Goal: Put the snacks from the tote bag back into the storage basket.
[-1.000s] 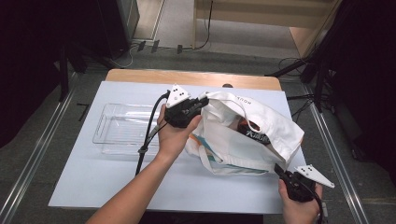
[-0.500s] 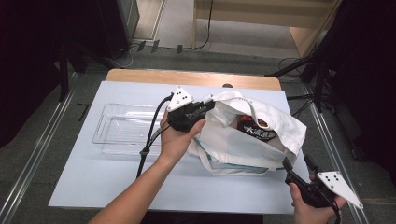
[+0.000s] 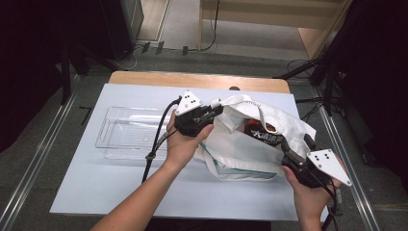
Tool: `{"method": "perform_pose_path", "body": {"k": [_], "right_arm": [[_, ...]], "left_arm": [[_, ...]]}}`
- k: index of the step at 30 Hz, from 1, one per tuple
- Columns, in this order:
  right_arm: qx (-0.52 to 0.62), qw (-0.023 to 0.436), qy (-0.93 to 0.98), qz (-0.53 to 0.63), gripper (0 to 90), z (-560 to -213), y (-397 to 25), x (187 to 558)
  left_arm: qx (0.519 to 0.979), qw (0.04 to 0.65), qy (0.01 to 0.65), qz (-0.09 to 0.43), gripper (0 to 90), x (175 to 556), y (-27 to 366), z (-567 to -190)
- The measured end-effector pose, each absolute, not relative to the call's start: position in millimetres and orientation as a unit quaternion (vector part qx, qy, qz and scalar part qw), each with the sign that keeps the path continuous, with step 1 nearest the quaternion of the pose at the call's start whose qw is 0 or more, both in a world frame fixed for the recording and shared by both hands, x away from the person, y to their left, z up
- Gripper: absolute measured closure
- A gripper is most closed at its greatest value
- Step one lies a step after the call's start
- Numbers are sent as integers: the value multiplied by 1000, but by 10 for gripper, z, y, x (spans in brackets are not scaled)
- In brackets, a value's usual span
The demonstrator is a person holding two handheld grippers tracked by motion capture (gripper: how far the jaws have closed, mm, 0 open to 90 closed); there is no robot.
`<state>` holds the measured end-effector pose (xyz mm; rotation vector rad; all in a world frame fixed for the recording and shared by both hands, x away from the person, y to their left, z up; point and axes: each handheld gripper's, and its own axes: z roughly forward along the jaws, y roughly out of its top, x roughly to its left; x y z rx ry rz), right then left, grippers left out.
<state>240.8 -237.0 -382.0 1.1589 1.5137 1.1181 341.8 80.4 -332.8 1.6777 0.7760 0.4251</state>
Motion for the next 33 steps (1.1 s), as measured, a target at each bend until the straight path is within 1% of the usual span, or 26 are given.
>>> {"method": "perform_pose_path", "body": {"k": [1,2,3,4,5,6,7,8,9,12,13,14,15,18,19,21,22,24,25,26,27,28,29,30,31,33], "right_arm": [[465,454,614,448,467,-3804,-2352,2425],[465,454,614,448,467,-3804,-2352,2425],[457,452,617,454,620,-3788,-2354,2439],[454,443,618,465,705,-3771,-2364,2445],[456,438,619,466,800,-3757,-2371,2455],[457,432,624,465,850,-3741,-2380,2468],[458,428,619,474,892,-3710,-2404,2464],[458,428,619,474,892,-3710,-2404,2464],[458,430,618,473,896,-3694,-2415,2463],[457,431,614,479,898,-3660,-2440,2455],[458,430,613,480,899,-3651,-2445,2453],[458,433,609,481,899,-3634,-2454,2454],[459,432,608,482,899,-3623,-2459,2452],[457,434,605,486,899,-3596,-2472,2453],[457,434,604,488,899,-3582,-2476,2453],[460,438,591,497,900,-3535,-2522,2444],[460,437,589,502,900,-3513,-2552,2442],[462,433,588,504,900,-3495,-2571,2438],[460,432,588,506,900,-3485,-2582,2440],[454,434,593,503,900,-3482,-2584,2443],[454,434,593,503,900,-3482,-2584,2443],[453,434,595,503,900,-3483,-2585,2443],[451,434,597,503,900,-3485,-2586,2445],[451,434,598,501,900,-3486,-2583,2447],[451,436,597,500,900,-3487,-2583,2447],[454,437,593,501,900,-3485,-2597,2453]], "left_arm": [[721,578,333,187,818,3427,808,-3338],[721,578,333,187,787,3427,808,-3338],[722,574,336,192,787,3430,805,-3344],[725,566,340,195,732,3438,806,-3350],[728,562,340,194,706,3449,806,-3362],[731,560,340,190,689,3462,805,-3376],[738,554,338,188,636,3471,801,-3402],[738,554,338,188,610,3471,801,-3402],[742,549,332,193,610,3470,795,-3410],[751,543,318,198,524,3453,759,-3430],[755,539,313,203,494,3444,740,-3437],[761,532,308,207,428,3434,719,-3444],[765,525,305,213,391,3426,700,-3452],[768,508,307,242,361,3407,665,-3458],[766,502,312,254,337,3406,661,-3451],[764,493,323,261,233,3420,666,-3454],[769,493,321,250,230,3447,678,-3478],[773,489,319,247,231,3456,673,-3497],[779,488,313,238,245,3467,669,-3520],[782,489,309,231,359,3468,666,-3532],[785,489,304,229,359,3467,662,-3544],[786,493,300,222,435,3468,662,-3547],[785,500,299,212,554,3470,664,-3542],[783,503,301,210,619,3470,663,-3536],[780,506,304,207,673,3472,672,-3520],[775,519,307,191,722,3484,698,-3494]]}}
